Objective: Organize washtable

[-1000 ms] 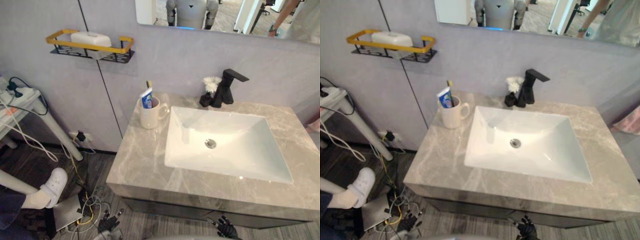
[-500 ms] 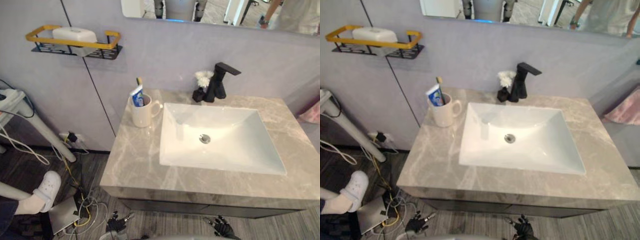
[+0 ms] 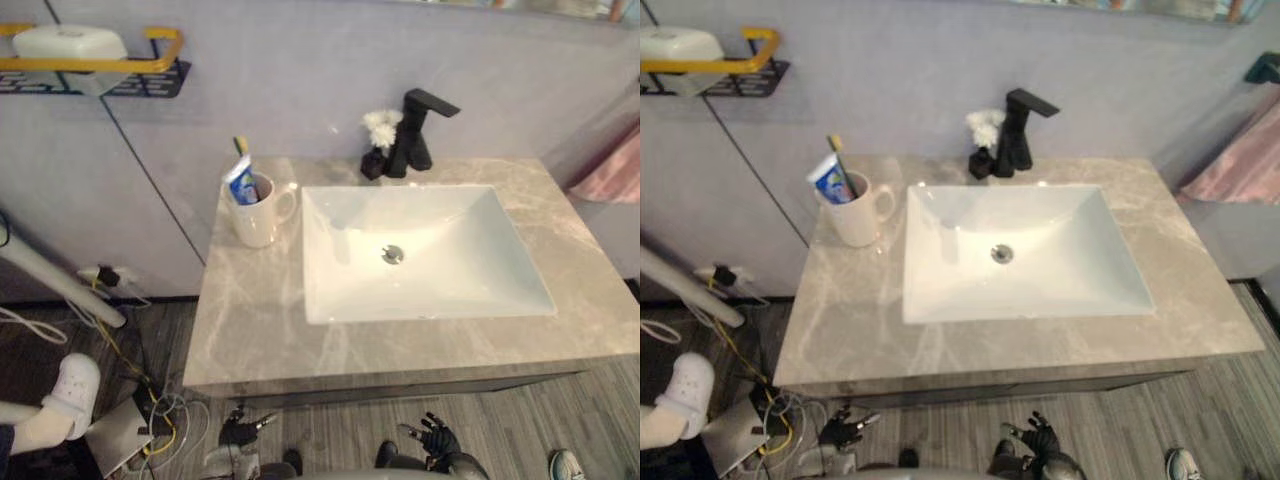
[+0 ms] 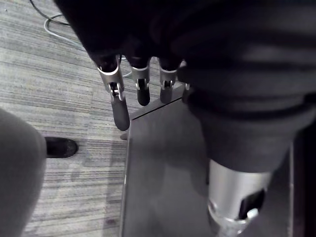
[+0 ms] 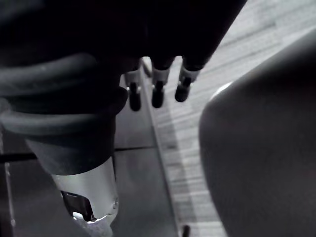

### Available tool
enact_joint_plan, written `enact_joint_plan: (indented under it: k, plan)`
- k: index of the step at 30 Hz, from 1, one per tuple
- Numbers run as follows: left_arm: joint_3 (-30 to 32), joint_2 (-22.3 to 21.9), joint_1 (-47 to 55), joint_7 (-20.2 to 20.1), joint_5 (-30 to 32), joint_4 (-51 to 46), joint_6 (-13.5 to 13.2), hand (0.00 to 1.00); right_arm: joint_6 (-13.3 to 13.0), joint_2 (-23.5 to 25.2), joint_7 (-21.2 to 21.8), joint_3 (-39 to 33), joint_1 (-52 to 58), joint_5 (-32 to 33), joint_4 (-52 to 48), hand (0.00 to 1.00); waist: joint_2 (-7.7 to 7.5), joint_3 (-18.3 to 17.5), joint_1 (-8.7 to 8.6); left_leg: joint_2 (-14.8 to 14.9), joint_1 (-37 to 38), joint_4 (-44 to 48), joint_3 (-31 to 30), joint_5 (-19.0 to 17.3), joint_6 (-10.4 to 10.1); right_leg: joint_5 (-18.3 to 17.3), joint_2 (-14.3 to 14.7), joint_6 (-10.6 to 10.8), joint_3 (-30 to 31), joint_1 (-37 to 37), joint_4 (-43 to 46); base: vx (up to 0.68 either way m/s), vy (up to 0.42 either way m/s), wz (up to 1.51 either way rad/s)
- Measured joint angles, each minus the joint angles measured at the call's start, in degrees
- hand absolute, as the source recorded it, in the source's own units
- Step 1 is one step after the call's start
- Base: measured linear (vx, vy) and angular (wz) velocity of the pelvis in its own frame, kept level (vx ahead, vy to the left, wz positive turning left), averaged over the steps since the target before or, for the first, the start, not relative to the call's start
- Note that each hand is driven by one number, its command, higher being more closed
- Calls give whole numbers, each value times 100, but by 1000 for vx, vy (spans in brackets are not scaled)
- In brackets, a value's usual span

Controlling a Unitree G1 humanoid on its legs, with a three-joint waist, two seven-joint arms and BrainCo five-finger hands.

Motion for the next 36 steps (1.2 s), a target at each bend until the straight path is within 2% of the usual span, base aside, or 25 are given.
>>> enact_joint_plan:
  k: [1,3,5,7,9,11,12,13,14,15,16,17,18,19,21,22,23,24,25,26,27,30,31,34,36]
  plan:
    - [-97,-6,-52,2,1,1,3,0,6,-8,1,2,1,6,82,0,-57,-27,12,-54,-115,104,-246,6,-10,-101,-16,63,101,19,123,99,-91,152]
    - [-169,-26,-95,-2,7,-33,-1,0,9,-23,7,0,4,12,109,0,-65,-32,43,-110,-246,223,-745,60,-98,-381,-11,50,233,120,378,69,-137,143]
    - [-172,-20,-79,0,-12,-38,-2,0,62,-41,99,19,-5,16,122,0,-60,-28,74,-114,-263,229,-975,108,-175,-542,52,1,343,213,384,-6,-182,71]
    - [-161,0,-45,3,-26,-136,-5,0,76,-91,119,197,-14,17,106,0,-45,-11,203,-58,-369,238,-1064,171,-276,-650,113,-40,242,272,259,-52,-178,38]
    - [-165,-93,-142,6,-75,-175,-16,0,73,-109,104,269,-33,19,-49,0,30,48,217,12,-672,310,-1390,304,-476,-743,208,-33,-136,324,-9,-126,-221,63]
    - [-166,-232,-208,16,-76,-238,-17,0,66,-130,100,264,-29,18,-181,0,170,209,193,132,-832,376,-1568,435,-589,-747,342,-90,-500,425,-62,-168,-196,98]
    - [-170,-301,-207,19,-76,-265,-17,0,55,-145,95,261,-29,18,-185,0,200,242,191,281,-927,275,-1225,638,-515,-725,339,-177,-746,445,-61,-192,-93,97]
    - [-167,-328,-219,25,-77,-301,-16,0,51,-150,93,263,-30,18,-188,0,204,246,187,399,-945,185,-773,656,-459,-701,366,-232,-879,442,-82,-187,-59,94]
    - [-165,-344,-220,34,-73,-360,-11,0,44,-124,82,264,-20,22,-261,0,154,285,159,634,-1043,346,232,643,-430,-689,356,-291,-1122,398,-60,-179,-54,69]
    - [-167,-350,-225,35,-73,-382,-8,0,44,-105,81,268,-7,23,-348,0,157,286,158,756,-1113,603,674,621,-432,-683,332,-304,-1210,386,-30,-109,-51,85]
    - [-170,-372,-229,35,-66,-408,-3,0,37,-83,83,275,68,51,-509,0,134,298,134,882,-1195,1120,1226,392,-303,-680,254,-307,-1400,390,68,-83,-8,86]
    - [-172,-387,-214,36,-57,-425,-4,0,41,-75,82,276,129,73,-600,0,137,297,33,933,-1249,1609,1542,171,-179,-680,137,-306,-1620,386,185,-76,24,88]
    - [-179,-391,-215,34,-54,-428,-4,0,41,-76,82,273,154,80,-638,0,165,287,2,970,-1281,1795,1693,83,-158,-681,93,-305,-1710,385,242,-123,83,83]
    - [-182,-418,-190,34,-47,-457,-4,0,31,-159,87,271,153,85,-738,0,285,279,25,987,-1375,1877,1849,52,-90,-713,139,-252,-1822,386,341,-155,72,83]
    - [-376,-344,-235,41,-24,-481,-16,0,10,-164,102,253,165,160,-724,0,338,292,-8,625,-1269,1056,1494,262,-48,-751,186,-316,-1927,410,40,-170,78,116]
    - [-434,-123,-340,27,58,-427,2,0,-46,-14,102,211,148,193,-563,0,9,201,-104,620,-1173,1363,2112,-57,310,-396,-68,-213,-2211,552,-409,-108,87,110]
    - [-485,-138,-285,40,67,-377,2,0,-49,-17,102,218,157,193,-582,0,144,213,-78,906,-990,1735,2420,-259,220,-290,-9,-137,-2270,646,-425,-65,85,97]
    - [-519,-146,-289,31,85,-321,16,0,-72,-72,101,195,174,197,-630,0,265,215,-103,944,-797,1420,2358,-446,-147,-272,110,-75,-2352,710,-463,-28,128,54]
    - [-599,-132,-347,28,131,-216,19,0,-66,-71,93,129,55,198,-504,0,228,286,-147,749,-674,1141,2242,-305,-68,-263,23,-14,-2370,743,-483,-62,194,63]
    - [-640,-88,-375,24,167,-183,16,0,-47,-54,105,123,61,194,-496,0,202,271,-127,445,-464,539,2158,45,49,-112,-39,-15,-2347,811,-718,-69,191,75]
    - [-692,-77,-349,21,168,-179,13,0,-47,-59,105,109,58,193,-489,0,232,263,-138,328,-440,372,2028,162,82,-46,-71,78,-2392,891,-829,-72,117,61]
    - [-813,9,-264,9,176,-177,6,0,-44,-110,106,112,-61,180,-253,0,258,238,-105,86,-285,-47,1760,415,191,-21,-179,116,-2608,1018,-862,-68,78,51]
    - [-809,60,-211,2,176,-173,5,0,-45,-105,106,112,-85,177,-207,0,246,228,-97,33,-245,-138,1717,444,210,-66,-225,151,-2678,1009,-817,-85,102,57]
    - [-797,94,-119,-14,176,-133,0,0,-22,-105,109,170,-185,71,-102,0,162,212,-55,-248,-211,-184,1549,336,355,-532,-654,313,-2857,890,-81,-28,75,49]
    - [-795,101,-93,-12,177,-126,3,0,-17,-103,115,270,-195,-24,-102,0,94,173,0,-400,-279,-67,1248,245,487,-652,-779,100,-2573,829,393,45,23,42]
